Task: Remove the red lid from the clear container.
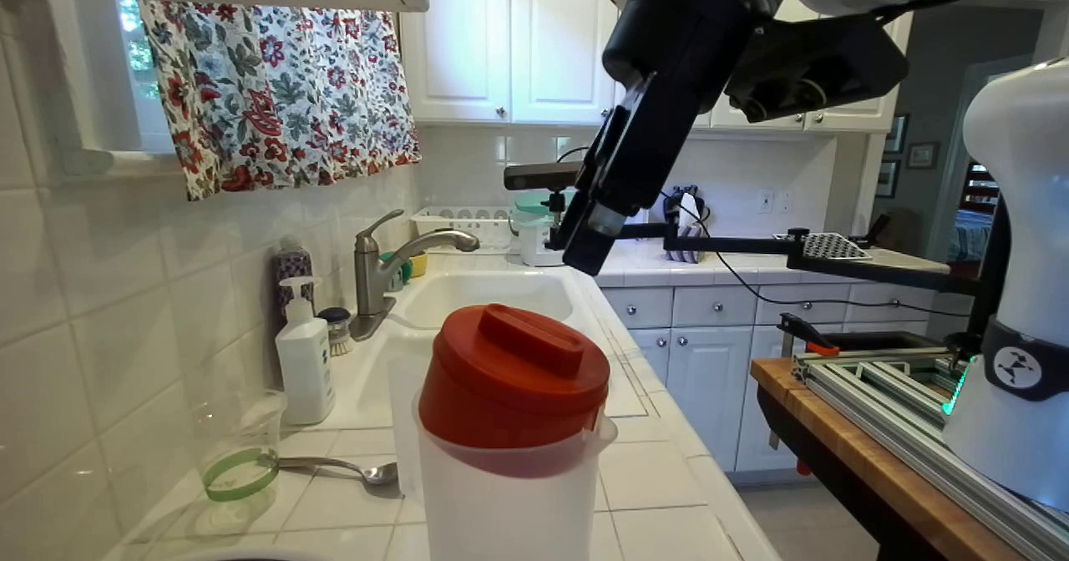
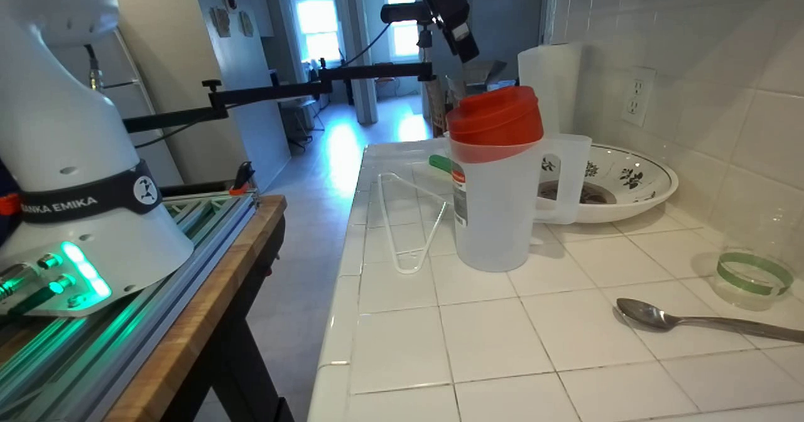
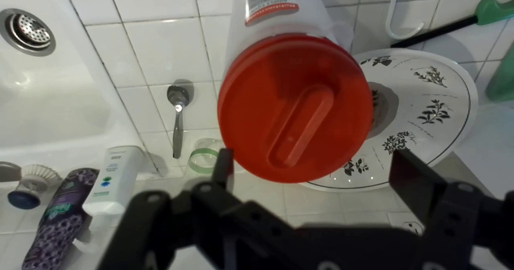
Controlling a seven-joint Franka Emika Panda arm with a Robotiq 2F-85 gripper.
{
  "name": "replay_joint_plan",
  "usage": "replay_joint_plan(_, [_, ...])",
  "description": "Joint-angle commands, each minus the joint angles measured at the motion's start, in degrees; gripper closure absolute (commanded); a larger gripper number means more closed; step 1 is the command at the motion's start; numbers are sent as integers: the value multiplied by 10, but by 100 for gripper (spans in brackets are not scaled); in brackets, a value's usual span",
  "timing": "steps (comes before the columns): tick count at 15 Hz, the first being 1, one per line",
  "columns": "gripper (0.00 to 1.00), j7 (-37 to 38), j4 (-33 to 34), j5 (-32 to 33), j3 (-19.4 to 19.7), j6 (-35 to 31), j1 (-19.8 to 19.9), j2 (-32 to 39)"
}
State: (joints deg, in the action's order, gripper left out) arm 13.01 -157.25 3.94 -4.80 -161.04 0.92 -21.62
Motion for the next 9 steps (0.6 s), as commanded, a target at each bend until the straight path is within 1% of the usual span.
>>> replay_joint_plan(1, [0,-5,0,-6,-5,12,5,-1])
replay_joint_plan(4, [0,-2,1,-5,-8,24,9,0])
replay_joint_plan(9, [0,-9,-1,-6,-5,14,6,6])
